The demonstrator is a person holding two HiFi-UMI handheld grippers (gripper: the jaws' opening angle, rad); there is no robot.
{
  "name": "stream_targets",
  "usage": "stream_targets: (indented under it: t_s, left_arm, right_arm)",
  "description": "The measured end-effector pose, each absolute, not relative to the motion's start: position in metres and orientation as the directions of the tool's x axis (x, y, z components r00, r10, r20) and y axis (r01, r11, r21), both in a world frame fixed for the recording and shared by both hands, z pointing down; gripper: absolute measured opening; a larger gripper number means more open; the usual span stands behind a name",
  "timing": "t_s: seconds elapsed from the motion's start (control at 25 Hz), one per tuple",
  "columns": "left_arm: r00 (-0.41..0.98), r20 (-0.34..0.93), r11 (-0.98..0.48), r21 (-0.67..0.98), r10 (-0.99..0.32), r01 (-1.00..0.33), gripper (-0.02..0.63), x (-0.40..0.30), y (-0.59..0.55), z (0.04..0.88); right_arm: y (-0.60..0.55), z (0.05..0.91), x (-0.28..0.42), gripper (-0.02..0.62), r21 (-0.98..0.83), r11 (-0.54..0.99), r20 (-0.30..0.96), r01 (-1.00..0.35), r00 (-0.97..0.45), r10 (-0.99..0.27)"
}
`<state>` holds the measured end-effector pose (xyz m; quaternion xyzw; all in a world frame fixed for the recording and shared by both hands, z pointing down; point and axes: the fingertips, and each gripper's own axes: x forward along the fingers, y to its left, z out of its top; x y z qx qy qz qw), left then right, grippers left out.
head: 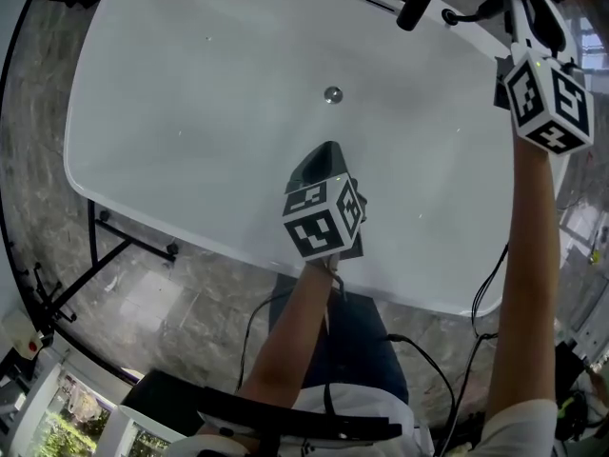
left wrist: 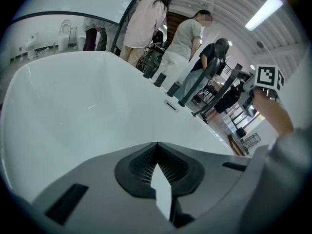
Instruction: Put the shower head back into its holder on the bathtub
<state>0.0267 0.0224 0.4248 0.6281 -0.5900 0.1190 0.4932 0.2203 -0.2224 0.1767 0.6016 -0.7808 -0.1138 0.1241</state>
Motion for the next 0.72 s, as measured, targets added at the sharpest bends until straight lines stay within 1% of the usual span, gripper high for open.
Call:
stream_targets:
  t_s: [0.4,0.72]
  left_arm:
    - [0.281,0.726,0.182,0.488,-0.628,-0.854,0.003,0.022,0.023,0.433]
    - [0.285,0.737,0.184,0.484,-0.613,-0.856,0.003,0.02,0.026,0.435]
  right_arm:
    - [-0.224,0.179,0.21,0.124,0.354,0.25,0.046,-0.901,-0.25,-0.967]
    - [-0.225,0.187,0.212,0.124,0.357,0.259,0.075,-0.897,-0.249,-0.966]
